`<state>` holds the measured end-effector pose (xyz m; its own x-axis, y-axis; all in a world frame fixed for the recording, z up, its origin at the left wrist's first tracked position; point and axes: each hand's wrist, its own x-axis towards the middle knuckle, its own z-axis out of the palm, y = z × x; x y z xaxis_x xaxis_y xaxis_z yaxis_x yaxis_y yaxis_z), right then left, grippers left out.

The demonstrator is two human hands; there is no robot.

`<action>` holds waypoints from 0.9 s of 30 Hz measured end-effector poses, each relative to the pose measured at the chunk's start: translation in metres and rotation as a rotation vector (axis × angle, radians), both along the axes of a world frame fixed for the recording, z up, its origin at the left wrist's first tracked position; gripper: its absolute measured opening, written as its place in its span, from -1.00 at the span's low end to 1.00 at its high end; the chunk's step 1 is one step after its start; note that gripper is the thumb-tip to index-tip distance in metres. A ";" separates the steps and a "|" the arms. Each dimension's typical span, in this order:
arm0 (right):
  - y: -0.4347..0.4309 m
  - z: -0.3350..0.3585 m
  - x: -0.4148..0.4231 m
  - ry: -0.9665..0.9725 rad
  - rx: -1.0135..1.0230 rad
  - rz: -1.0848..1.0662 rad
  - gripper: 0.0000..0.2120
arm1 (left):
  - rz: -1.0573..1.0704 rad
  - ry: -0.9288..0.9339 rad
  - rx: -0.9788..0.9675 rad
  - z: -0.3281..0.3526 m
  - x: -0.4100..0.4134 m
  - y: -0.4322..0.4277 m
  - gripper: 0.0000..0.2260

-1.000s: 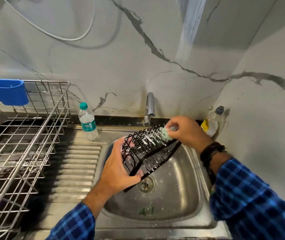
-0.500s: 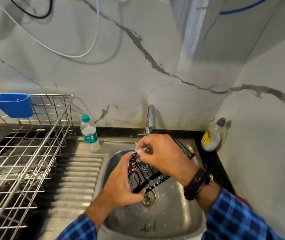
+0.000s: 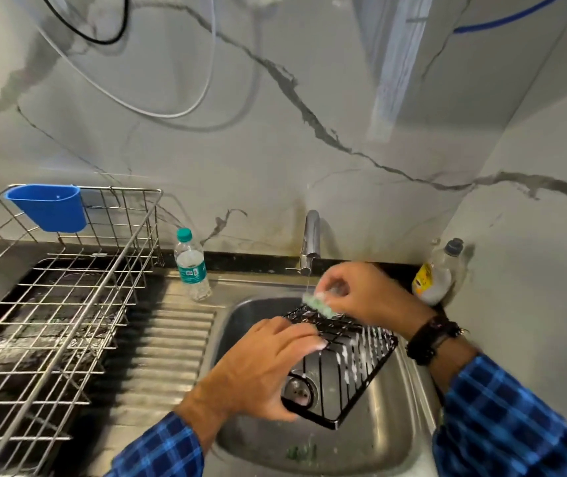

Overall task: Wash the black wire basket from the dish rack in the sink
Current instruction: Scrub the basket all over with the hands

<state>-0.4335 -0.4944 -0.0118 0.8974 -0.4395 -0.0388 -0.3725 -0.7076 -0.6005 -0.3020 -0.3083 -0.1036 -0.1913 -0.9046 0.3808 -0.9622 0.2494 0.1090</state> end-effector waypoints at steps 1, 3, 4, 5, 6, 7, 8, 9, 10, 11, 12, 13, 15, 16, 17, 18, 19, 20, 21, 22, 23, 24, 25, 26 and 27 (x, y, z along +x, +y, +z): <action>0.009 0.002 0.004 0.083 -0.009 0.127 -0.98 | -0.019 -0.047 0.015 0.001 0.000 -0.002 -0.16; 0.007 0.000 0.007 0.200 -0.111 0.217 -0.94 | -0.043 -0.110 0.019 0.004 0.004 -0.002 -0.21; -0.003 -0.003 0.004 0.223 -0.157 0.175 -0.93 | -0.049 -0.138 0.011 0.004 0.007 -0.001 -0.22; -0.018 -0.008 -0.002 0.240 -0.178 0.104 -0.91 | -0.056 -0.177 -0.002 0.004 0.009 0.001 -0.22; -0.033 -0.013 -0.010 0.259 -0.186 0.018 -0.88 | -0.064 -0.224 -0.013 0.004 0.012 0.002 -0.20; -0.047 -0.018 -0.018 0.270 -0.200 -0.061 -0.85 | -0.076 -0.274 -0.014 0.003 0.014 0.004 -0.16; -0.055 -0.022 -0.024 0.275 -0.223 -0.116 -0.83 | -0.089 -0.317 -0.003 0.003 0.015 0.005 -0.10; -0.057 -0.025 -0.027 0.266 -0.231 -0.135 -0.84 | -0.101 -0.348 0.020 0.004 0.016 0.005 -0.03; -0.051 -0.026 -0.026 0.254 -0.220 -0.127 -0.88 | -0.113 -0.367 0.045 0.004 0.016 0.004 0.02; -0.040 -0.026 -0.022 0.232 -0.190 -0.092 -0.92 | -0.127 -0.379 0.066 0.005 0.016 0.003 0.05; -0.024 -0.025 -0.015 0.201 -0.162 -0.043 -0.95 | -0.142 -0.388 0.082 0.007 0.016 0.001 0.05; -0.008 -0.024 -0.007 0.162 -0.130 0.012 -0.96 | -0.158 -0.397 0.091 0.009 0.016 0.000 0.05; 0.013 -0.024 0.005 0.123 -0.117 0.126 -0.93 | -0.188 -0.416 0.096 0.012 0.015 -0.003 0.04; 0.013 -0.028 0.009 0.127 -0.131 0.140 -0.92 | -0.200 -0.427 0.096 0.013 0.015 -0.004 0.04; 0.004 -0.032 0.010 0.146 -0.146 0.098 -0.91 | -0.212 -0.443 0.100 0.014 0.016 -0.004 0.04; -0.008 -0.036 0.009 0.179 -0.178 0.015 -0.89 | -0.228 -0.465 0.102 0.015 0.017 -0.003 0.03; -0.025 -0.041 0.006 0.225 -0.228 -0.104 -0.87 | -0.248 -0.489 0.104 0.016 0.017 -0.002 0.02; -0.041 -0.044 0.000 0.280 -0.287 -0.218 -0.88 | -0.268 -0.508 0.106 0.015 0.016 0.000 -0.01; -0.053 -0.047 -0.006 0.309 -0.315 -0.298 -0.90 | -0.290 -0.517 0.098 0.016 0.015 0.001 -0.07; -0.058 -0.047 -0.010 0.310 -0.309 -0.340 -0.90 | -0.314 -0.516 0.075 0.016 0.014 0.002 -0.15; -0.055 -0.046 -0.010 0.272 -0.268 -0.328 -0.90 | -0.334 -0.512 0.052 0.016 0.014 0.001 -0.23; -0.043 -0.042 -0.006 0.220 -0.218 -0.255 -0.91 | -0.349 -0.509 0.032 0.016 0.013 -0.001 -0.25; -0.026 -0.037 0.003 0.169 -0.163 -0.155 -0.92 | -0.361 -0.513 0.028 0.015 0.013 -0.005 -0.22; -0.005 -0.031 0.012 0.140 -0.116 -0.049 -0.95 | -0.371 -0.524 0.031 0.014 0.011 -0.009 -0.16; 0.014 -0.030 0.022 0.129 -0.093 0.042 -0.96 | -0.380 -0.537 0.039 0.010 0.010 -0.013 -0.12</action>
<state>-0.4116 -0.4805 -0.0415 0.9053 -0.4087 -0.1156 -0.4111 -0.7747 -0.4804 -0.2918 -0.3208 -0.0931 -0.6544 -0.7478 0.1120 -0.7311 0.5881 -0.3458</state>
